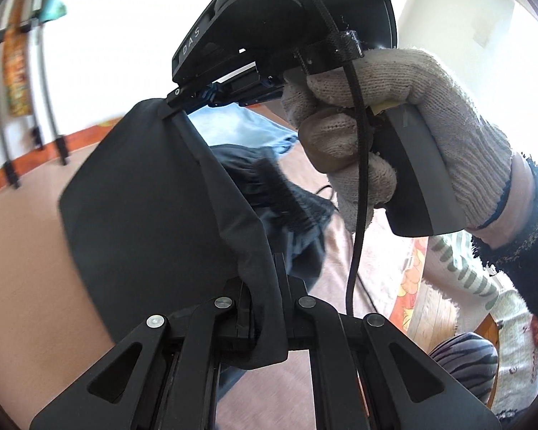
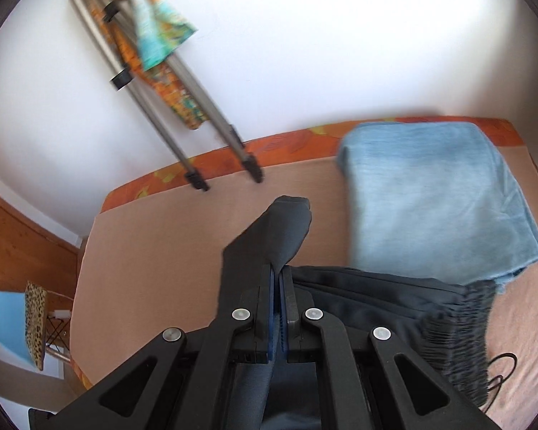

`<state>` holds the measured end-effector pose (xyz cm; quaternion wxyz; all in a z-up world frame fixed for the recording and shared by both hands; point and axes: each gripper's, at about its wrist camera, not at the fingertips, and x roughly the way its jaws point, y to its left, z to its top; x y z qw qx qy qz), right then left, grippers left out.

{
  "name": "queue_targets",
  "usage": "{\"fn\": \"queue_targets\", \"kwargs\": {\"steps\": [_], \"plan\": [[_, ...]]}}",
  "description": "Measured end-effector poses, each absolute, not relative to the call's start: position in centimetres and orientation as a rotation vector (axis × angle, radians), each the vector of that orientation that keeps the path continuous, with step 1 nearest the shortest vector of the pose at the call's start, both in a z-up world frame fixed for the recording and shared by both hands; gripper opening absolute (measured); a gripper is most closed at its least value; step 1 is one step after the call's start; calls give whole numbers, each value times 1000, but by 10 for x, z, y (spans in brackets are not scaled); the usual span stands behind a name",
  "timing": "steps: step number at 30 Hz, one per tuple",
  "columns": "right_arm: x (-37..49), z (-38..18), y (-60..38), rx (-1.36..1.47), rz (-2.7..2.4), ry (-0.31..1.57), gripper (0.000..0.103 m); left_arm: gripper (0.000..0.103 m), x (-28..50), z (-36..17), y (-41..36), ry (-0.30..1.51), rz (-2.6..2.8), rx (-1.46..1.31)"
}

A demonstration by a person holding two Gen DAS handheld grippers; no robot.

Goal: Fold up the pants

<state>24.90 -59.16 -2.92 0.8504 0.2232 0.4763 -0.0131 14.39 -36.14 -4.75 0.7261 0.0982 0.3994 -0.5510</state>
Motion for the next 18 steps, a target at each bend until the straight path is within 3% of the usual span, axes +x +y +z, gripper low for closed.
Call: {"fn": "queue_targets", "kwargs": {"steps": [18], "plan": [[175,-67,-731,584,-135,966,0,5,101,-80,-473,946,-1323,227]]}}
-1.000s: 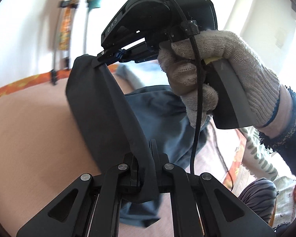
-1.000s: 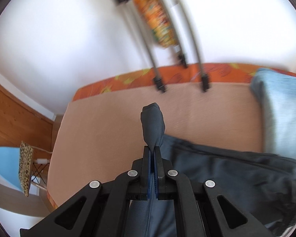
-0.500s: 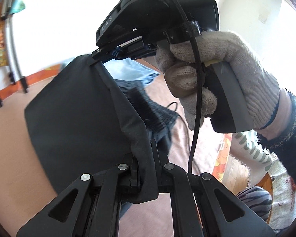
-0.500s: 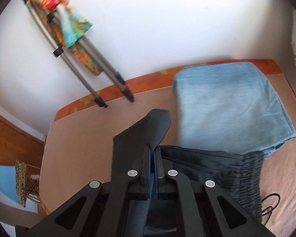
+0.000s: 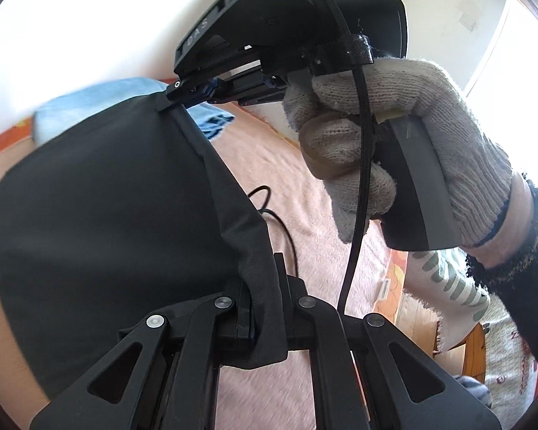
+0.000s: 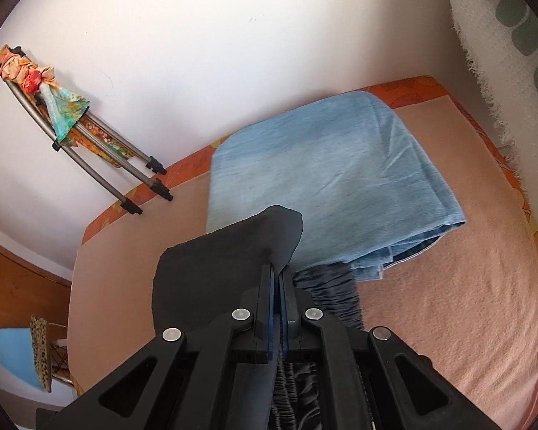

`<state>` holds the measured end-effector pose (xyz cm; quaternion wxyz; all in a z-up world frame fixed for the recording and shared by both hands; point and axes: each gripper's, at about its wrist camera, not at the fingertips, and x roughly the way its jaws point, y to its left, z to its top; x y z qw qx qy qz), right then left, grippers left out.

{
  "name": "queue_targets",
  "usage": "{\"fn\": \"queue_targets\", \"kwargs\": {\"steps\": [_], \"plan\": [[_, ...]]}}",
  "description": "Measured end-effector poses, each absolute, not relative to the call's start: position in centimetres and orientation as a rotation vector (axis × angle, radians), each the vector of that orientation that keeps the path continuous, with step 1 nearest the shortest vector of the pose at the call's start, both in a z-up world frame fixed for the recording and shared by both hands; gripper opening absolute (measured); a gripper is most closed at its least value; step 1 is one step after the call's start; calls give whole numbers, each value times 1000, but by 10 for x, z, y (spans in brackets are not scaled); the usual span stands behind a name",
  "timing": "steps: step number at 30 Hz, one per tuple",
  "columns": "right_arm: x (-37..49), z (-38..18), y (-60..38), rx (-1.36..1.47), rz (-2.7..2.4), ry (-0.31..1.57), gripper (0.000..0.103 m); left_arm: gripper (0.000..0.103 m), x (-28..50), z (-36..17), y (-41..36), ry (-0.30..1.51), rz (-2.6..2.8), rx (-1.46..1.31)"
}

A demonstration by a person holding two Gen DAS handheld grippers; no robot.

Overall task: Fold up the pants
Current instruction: 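Fold the edge over with the left tool and open both tools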

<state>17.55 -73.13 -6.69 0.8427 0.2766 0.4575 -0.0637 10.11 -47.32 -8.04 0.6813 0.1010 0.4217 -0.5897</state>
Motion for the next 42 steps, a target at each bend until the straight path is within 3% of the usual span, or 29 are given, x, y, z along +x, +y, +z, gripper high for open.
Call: {"fn": "queue_targets", "kwargs": {"steps": [13,18,21,22,34,42], "plan": [[181,-95,-765,593,-173,968,0,6,94,-96,-504,952,-1281,199],[182,-97,-763,557,-182,965,1,32,83,-87,-495,946,-1297,258],[174,-90,-765,561,-207,941,21,51,73,-80,-479,943,-1304,299],[168,-84,-766,561,-216,920,36,52,71,-76,-470,938,-1308,303],[81,-61,-740,527,-175,940,43,52,130,-73,-318,911,-1026,317],[81,-56,-695,465,-96,913,43,52,190,-99,-300,1000,-914,187]]}}
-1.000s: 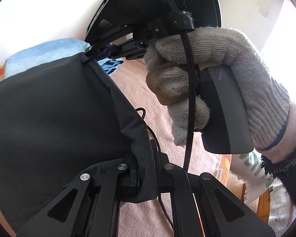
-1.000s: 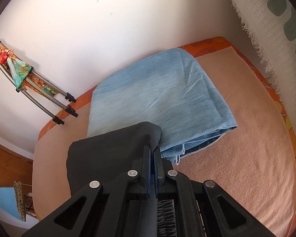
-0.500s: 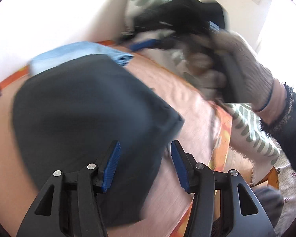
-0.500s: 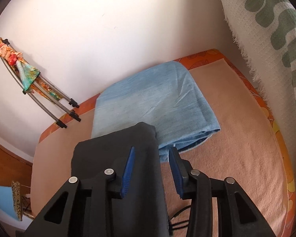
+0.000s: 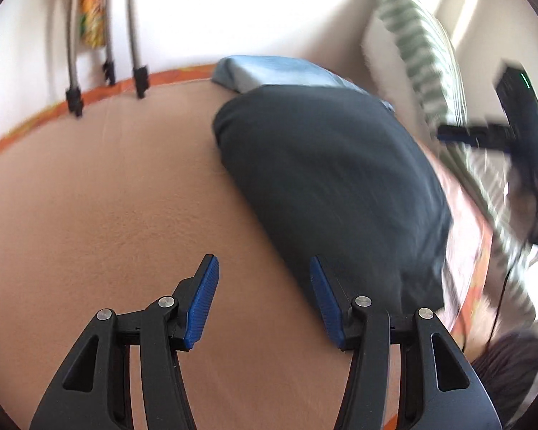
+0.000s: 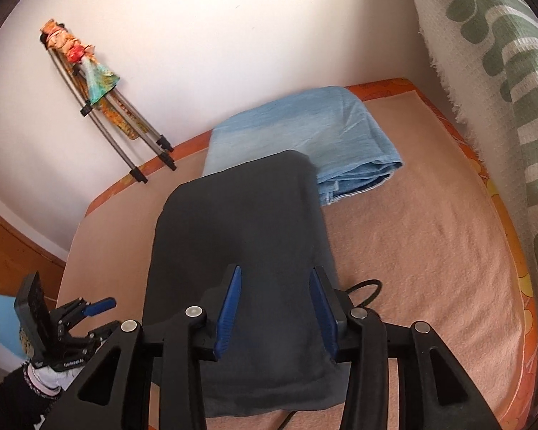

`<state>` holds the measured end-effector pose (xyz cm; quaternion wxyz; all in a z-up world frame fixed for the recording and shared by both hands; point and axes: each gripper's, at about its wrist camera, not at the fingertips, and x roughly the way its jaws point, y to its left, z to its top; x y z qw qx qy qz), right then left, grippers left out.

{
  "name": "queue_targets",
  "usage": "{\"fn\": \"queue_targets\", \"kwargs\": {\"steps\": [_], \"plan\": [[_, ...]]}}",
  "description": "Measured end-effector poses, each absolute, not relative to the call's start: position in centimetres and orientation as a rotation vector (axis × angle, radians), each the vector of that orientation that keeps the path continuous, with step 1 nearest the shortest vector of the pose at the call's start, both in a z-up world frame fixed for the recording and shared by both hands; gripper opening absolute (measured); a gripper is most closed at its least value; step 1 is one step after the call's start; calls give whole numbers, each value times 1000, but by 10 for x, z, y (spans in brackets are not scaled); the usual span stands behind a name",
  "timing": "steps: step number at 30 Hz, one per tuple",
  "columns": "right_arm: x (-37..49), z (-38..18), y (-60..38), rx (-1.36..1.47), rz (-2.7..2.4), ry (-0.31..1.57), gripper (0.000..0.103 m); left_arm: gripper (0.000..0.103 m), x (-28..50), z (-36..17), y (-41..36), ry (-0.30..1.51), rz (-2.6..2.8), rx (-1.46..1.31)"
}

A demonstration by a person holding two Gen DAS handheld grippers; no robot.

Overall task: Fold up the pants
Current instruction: 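Fold the edge over with the left tool and open both tools, then grasp the folded dark grey trousers' edge with the right tool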

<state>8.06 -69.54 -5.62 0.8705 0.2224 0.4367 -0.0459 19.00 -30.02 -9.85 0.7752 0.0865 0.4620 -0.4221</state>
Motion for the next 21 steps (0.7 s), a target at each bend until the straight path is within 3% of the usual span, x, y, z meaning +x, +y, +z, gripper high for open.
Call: {"fn": "queue_targets", "kwargs": {"steps": [2,5,19,21], "plan": [[84,-56,-683,404,-110,903,44,52,204,-107,-306,1039,-903,102],[91,-62,-679,365,-111,901,60,52,220,-116,-316,1073,-897,29],[108,-89,-690,336,-106,991,60,52,290,-144,-355,1168,-934,-254],[108,-93,-695,355,-104,997,60,49,300,-146,-355,1175,-924,-337]]}}
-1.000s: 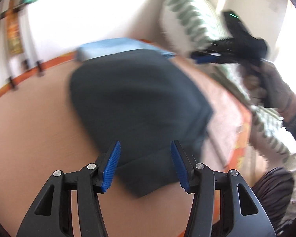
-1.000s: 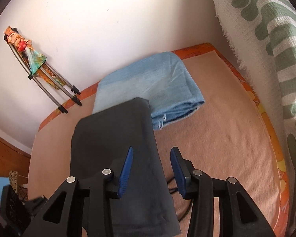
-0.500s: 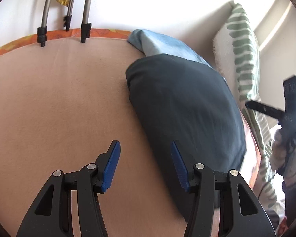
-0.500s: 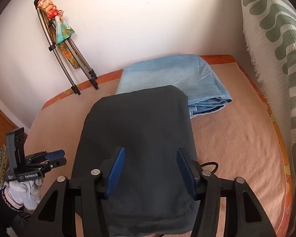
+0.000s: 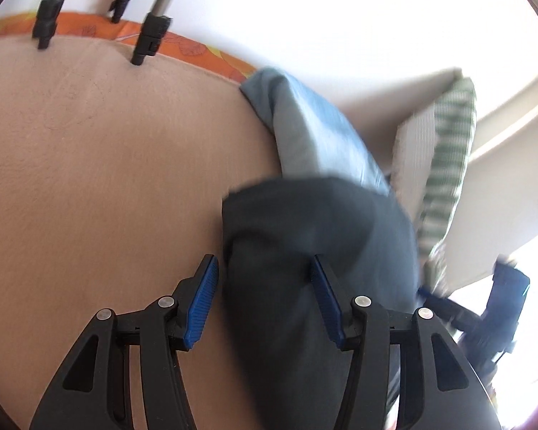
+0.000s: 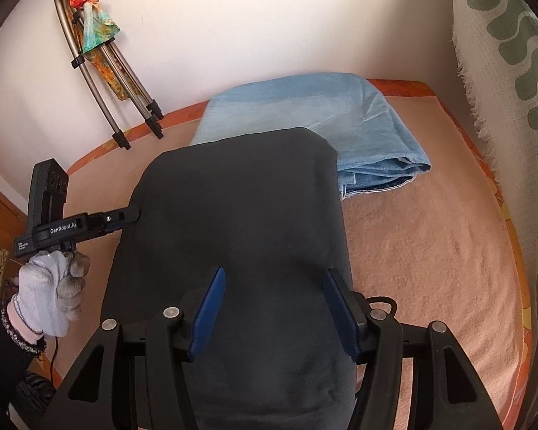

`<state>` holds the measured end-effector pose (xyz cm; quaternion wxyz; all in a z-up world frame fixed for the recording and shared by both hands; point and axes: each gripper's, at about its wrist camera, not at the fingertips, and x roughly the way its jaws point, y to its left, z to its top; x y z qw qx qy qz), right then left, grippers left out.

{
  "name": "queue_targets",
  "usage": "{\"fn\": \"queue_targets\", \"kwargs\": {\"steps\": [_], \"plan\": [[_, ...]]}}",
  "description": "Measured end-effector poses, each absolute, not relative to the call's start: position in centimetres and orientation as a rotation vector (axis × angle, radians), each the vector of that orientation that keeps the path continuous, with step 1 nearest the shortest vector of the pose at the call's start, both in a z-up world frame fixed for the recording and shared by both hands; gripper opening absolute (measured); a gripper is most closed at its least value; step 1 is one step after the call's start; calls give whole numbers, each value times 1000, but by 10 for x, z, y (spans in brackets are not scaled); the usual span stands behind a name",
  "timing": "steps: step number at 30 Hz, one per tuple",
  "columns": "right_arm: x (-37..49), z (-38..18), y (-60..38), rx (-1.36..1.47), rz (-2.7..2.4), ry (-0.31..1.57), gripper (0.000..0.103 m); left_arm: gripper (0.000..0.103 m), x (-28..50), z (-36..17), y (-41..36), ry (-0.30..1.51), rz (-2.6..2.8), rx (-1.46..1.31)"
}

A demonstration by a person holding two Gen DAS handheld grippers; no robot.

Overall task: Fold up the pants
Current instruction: 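Grasp the folded dark grey trousers' edge with the right tool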

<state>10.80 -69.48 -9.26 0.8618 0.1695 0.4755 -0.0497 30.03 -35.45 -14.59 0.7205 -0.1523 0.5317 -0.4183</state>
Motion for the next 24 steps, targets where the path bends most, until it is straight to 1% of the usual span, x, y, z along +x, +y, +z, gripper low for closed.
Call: {"fn": "queue_targets", "kwargs": {"steps": [1,2,4,7,8,9,11,12,13,14,15,16,17,21,24], "plan": [[108,-94,-696,358,-104,1002,60,38,305,-147,-353,1172,-921,-381],[109,-96,-698,356,-107,1009,60,31,308,-145,-353,1162,-916,-403],[109,-100,-700,359,-107,1018,60,24,309,-141,-355,1130,-914,-390],[108,-102,-709,391,-97,1011,60,22,304,-132,-358,1066,-917,-308],[107,-101,-713,392,-103,1005,62,21,303,-128,-359,1038,-913,-282],[107,-100,-717,388,-111,997,64,20,303,-124,-359,1010,-906,-261],[108,-99,-727,395,-108,983,79,20,305,-121,-359,993,-898,-238],[110,-100,-731,410,-82,982,83,20,306,-120,-359,1003,-893,-231],[113,-102,-735,424,-60,983,83,20,307,-120,-358,1013,-891,-227],[117,-105,-738,440,-35,985,83,22,306,-120,-357,1024,-891,-219],[121,-109,-742,446,-12,991,84,32,304,-120,-355,1037,-888,-204],[126,-112,-744,444,-3,999,85,48,301,-120,-353,1047,-885,-188],[130,-117,-748,444,3,1006,85,54,298,-121,-350,1055,-886,-179],[141,-130,-762,498,82,981,85,57,281,-128,-340,1101,-912,-162],[149,-141,-768,550,140,966,86,57,274,-139,-341,1144,-926,-178]]}}
